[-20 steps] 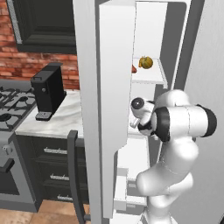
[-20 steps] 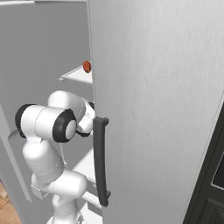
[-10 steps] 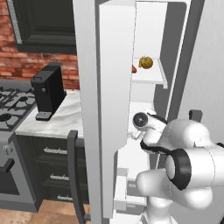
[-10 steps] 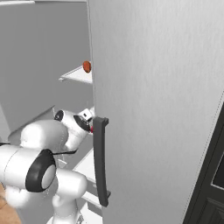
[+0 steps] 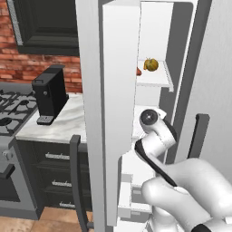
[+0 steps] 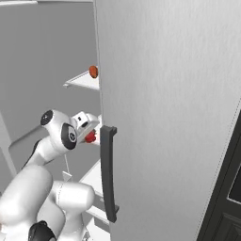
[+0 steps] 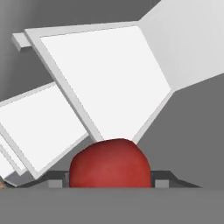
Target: Take the bell pepper and squash from the second highest rack and move them to the highest rack where the carrot and sweet potato are located, to maximize freezer space. Close the freezer door after rearranging.
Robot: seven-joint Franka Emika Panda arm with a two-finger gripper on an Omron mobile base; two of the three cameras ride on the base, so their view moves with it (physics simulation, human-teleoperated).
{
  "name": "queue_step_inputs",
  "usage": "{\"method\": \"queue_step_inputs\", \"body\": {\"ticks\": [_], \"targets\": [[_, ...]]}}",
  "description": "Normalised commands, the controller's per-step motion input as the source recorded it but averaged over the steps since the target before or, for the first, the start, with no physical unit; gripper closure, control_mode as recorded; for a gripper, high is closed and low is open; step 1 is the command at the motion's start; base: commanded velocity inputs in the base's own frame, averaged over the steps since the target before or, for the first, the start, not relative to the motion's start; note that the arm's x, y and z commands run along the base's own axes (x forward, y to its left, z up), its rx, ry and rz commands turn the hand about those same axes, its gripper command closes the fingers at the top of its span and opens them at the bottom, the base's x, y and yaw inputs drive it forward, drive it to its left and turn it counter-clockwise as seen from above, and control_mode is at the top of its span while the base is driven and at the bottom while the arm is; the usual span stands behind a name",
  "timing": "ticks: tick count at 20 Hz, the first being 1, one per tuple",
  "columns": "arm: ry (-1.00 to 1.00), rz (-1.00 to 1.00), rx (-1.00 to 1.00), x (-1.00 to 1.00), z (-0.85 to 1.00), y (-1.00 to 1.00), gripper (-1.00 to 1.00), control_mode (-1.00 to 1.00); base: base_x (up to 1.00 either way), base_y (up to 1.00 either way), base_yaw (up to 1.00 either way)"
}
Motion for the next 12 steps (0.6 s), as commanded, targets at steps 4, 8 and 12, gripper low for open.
{"method": "queue_step_inputs", "body": {"ticks": [4,8,12], "targets": [[0.10,-0.08,0.00,-0.49,0.84,0.37,1.00,-1.00,0.00,0.00,0.00],[0.02,-0.11,0.00,-0.46,0.79,0.36,1.00,-1.00,0.00,0.00,0.00],[-0.22,-0.17,0.00,-0.25,0.81,0.13,1.00,-1.00,0.00,0.00,0.00]]}}
